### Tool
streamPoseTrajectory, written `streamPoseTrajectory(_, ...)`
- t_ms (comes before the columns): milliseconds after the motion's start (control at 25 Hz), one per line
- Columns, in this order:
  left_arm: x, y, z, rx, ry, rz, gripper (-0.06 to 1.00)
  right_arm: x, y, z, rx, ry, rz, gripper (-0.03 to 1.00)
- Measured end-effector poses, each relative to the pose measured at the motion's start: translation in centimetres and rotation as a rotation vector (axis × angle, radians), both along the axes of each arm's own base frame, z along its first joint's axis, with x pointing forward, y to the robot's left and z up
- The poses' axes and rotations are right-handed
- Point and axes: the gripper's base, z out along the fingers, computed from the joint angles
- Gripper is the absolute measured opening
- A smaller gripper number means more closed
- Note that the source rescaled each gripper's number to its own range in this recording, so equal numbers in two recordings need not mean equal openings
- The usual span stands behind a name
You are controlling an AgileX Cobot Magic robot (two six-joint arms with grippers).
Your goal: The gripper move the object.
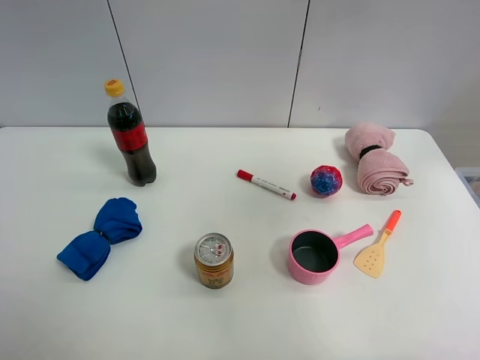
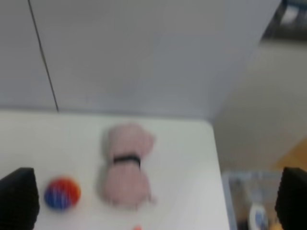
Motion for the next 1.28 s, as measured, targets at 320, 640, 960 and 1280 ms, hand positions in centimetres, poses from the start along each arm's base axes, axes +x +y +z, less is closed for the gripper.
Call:
streamPoseTrajectory(320,0.0,0.0,0.0,0.0,0.0,0.0,1.0,-5.8,-0.4,-10.5,0.015,0.189,-0.019,1.0)
streamPoseTrajectory(640,0.0,0.0,0.0,0.0,0.0,0.0,1.0,-12.1,-0.7,-17.7,0.049,0.005,-0.021,1.0)
streamPoseTrajectory(960,0.0,0.0,0.0,0.0,0.0,0.0,1.0,-13.8,-0.7,-21.9,0.094,-0.035,-0.025,1.0)
streamPoseTrajectory(1280,0.0,0.0,0.0,0.0,0.0,0.0,1.0,-14.5,-0.6,-23.0,0.066,-0.074,0.007,1.0)
